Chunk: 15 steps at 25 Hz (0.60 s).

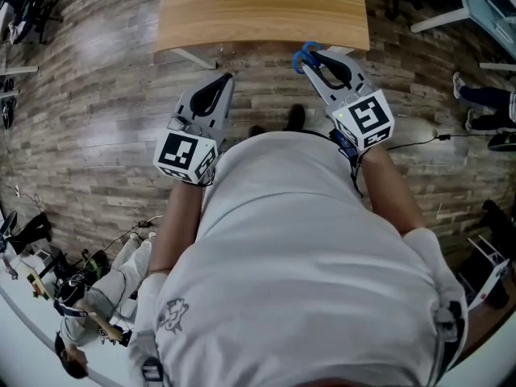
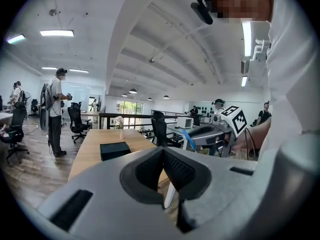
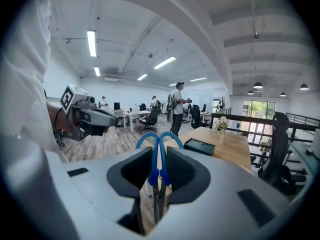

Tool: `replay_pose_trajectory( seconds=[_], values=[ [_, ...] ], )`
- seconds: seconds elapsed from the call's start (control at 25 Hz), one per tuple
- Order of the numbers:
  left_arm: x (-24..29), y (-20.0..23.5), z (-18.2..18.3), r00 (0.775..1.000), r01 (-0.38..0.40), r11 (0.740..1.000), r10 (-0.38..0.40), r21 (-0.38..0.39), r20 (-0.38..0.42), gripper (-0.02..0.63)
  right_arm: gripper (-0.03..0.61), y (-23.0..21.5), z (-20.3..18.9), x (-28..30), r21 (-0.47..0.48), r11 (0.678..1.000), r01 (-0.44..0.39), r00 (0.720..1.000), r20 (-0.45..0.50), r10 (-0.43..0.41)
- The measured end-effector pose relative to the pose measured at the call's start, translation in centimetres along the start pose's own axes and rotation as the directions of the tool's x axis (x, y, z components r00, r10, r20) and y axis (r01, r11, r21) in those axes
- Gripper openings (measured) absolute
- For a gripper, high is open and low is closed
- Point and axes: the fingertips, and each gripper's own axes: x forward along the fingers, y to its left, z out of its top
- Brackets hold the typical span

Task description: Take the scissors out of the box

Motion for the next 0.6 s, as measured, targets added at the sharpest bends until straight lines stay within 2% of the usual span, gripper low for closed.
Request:
replay_pose_trajectory(
  seconds=[0.4,0.6],
  values=[
    [-4.9,1.5,-0.4,0.999,0.013,1.000,-0.013,0.006,0.034,0.005,0.094,5.3,0.6,-0.1,-0.002,0.999,0.038,0.999,0.021,-0.038],
    [-6.4,1.7,-0.8,0.999,0.015,1.000,-0.015,0.004,0.047,0.005,0.095,7.5,0.7,-0.5,-0.010,1.000,0.030,0.999,0.034,-0.029]
  ],
)
